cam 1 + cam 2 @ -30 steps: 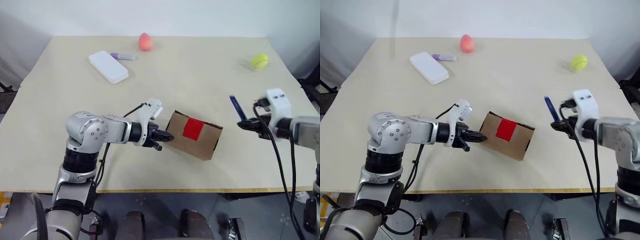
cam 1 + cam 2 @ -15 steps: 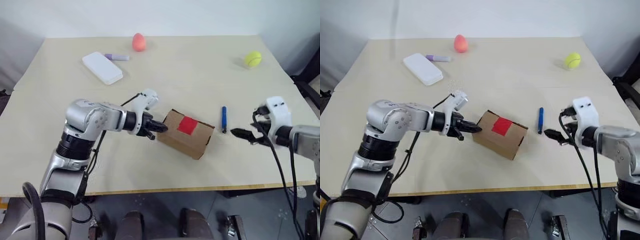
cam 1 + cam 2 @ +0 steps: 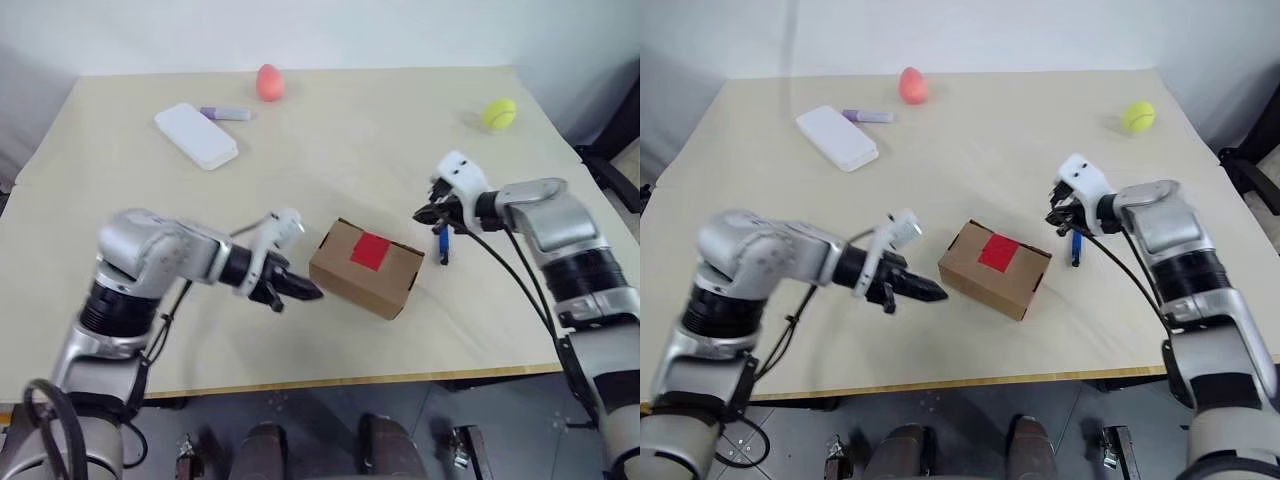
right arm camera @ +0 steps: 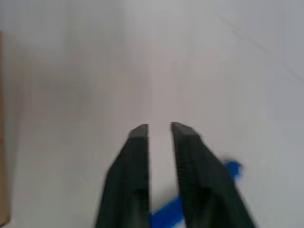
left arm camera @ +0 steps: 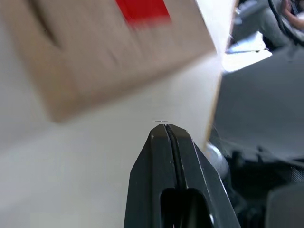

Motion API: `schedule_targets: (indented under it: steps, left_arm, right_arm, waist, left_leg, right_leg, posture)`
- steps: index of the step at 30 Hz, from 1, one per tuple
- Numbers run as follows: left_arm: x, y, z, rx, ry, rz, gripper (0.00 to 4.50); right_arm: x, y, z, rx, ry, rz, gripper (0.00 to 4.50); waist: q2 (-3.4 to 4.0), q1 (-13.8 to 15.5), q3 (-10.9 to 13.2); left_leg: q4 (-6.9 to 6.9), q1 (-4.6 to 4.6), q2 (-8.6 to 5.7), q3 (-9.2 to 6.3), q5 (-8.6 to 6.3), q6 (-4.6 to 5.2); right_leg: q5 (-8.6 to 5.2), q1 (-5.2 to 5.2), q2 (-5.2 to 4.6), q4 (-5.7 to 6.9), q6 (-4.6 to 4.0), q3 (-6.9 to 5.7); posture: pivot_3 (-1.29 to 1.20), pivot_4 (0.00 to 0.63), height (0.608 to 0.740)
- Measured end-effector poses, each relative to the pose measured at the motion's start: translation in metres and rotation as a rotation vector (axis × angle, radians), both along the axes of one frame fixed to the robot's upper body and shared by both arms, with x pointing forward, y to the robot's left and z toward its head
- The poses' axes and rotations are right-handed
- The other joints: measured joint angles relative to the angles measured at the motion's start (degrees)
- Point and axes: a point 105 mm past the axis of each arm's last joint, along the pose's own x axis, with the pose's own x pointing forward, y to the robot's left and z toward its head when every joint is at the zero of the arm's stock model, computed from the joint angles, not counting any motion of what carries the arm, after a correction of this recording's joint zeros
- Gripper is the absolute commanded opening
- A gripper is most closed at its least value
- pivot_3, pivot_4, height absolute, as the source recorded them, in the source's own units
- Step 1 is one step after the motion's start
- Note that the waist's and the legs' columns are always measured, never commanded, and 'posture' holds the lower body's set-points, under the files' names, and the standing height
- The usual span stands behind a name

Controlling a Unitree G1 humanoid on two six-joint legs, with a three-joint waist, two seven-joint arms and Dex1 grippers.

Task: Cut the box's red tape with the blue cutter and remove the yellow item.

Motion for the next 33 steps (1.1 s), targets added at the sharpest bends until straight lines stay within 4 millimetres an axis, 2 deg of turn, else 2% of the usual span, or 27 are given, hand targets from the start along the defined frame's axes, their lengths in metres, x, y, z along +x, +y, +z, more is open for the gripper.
schedule_targets:
  steps: [3,6,8,11,14,22,33]
  left_arm:
    - [-0.006,-0.029,-0.015,-0.053,0.025,-0.004,0.00]
    - [0.003,-0.039,-0.022,-0.051,-0.013,0.055,0.00]
    - [0.017,-0.040,-0.027,-0.044,-0.047,0.130,0.00]
    - [0.036,-0.033,-0.032,-0.041,-0.075,0.228,0.00]
    - [0.047,-0.021,-0.033,-0.020,-0.089,0.281,0.00]
    - [0.055,0.010,-0.025,0.029,-0.119,0.294,0.00]
    - [0.049,0.028,-0.024,0.098,-0.110,0.282,0.00]
  right_arm:
    - [-0.001,0.021,-0.021,-0.030,0.079,0.108,0.04]
    - [-0.002,0.026,-0.022,-0.054,0.093,0.153,0.04]
    - [-0.007,0.028,-0.024,-0.065,0.120,0.191,0.04]
    - [-0.025,0.032,-0.028,-0.090,0.168,0.270,0.04]
    - [-0.043,0.029,-0.032,-0.115,0.215,0.300,0.04]
    - [-0.081,0.052,-0.040,-0.105,0.288,0.365,0.04]
    - [-0.091,0.074,-0.043,-0.061,0.300,0.327,0.04]
  waist:
    - [-0.01,0.1,0.0]
    - [0.00,-0.3,0.0]
    - [0.00,-0.6,0.0]
    - [0.00,-0.7,0.0]
    - [0.00,-0.7,0.0]
    - [0.00,-0.7,0.0]
    - [0.00,-0.7,0.0]
  left_leg:
    - [0.09,-0.04,0.00,-0.04,0.00,0.00]
    - [0.12,0.00,0.00,-0.06,0.00,-0.01]
    - [0.13,0.04,0.00,-0.06,0.01,-0.01]
    - [0.13,0.06,0.00,-0.07,0.00,-0.01]
    - [0.13,0.06,0.00,-0.06,0.00,-0.02]
    - [0.11,0.07,0.00,-0.05,-0.01,-0.03]
    - [0.12,0.06,0.00,-0.05,-0.01,-0.02]
  right_leg:
    - [0.03,0.00,0.00,0.03,0.05,-0.02]
    - [0.03,0.01,-0.01,0.14,0.05,-0.03]
    - [0.03,0.02,-0.01,0.20,0.05,-0.03]
    - [0.03,0.02,-0.01,0.22,0.05,-0.03]
    - [0.03,0.02,-0.01,0.22,0.05,-0.03]
    - [0.03,0.01,-0.01,0.23,0.05,-0.03]
    - [0.03,0.01,-0.01,0.24,0.05,-0.02]
  posture:
    - [0.00,0.150,0.740]
    - [0.00,0.150,0.740]
    - [0.00,0.150,0.740]
    - [0.00,0.150,0.740]
    - [0.00,0.150,0.740]
    - [0.00,0.150,0.740]
    - [0.00,0.150,0.740]
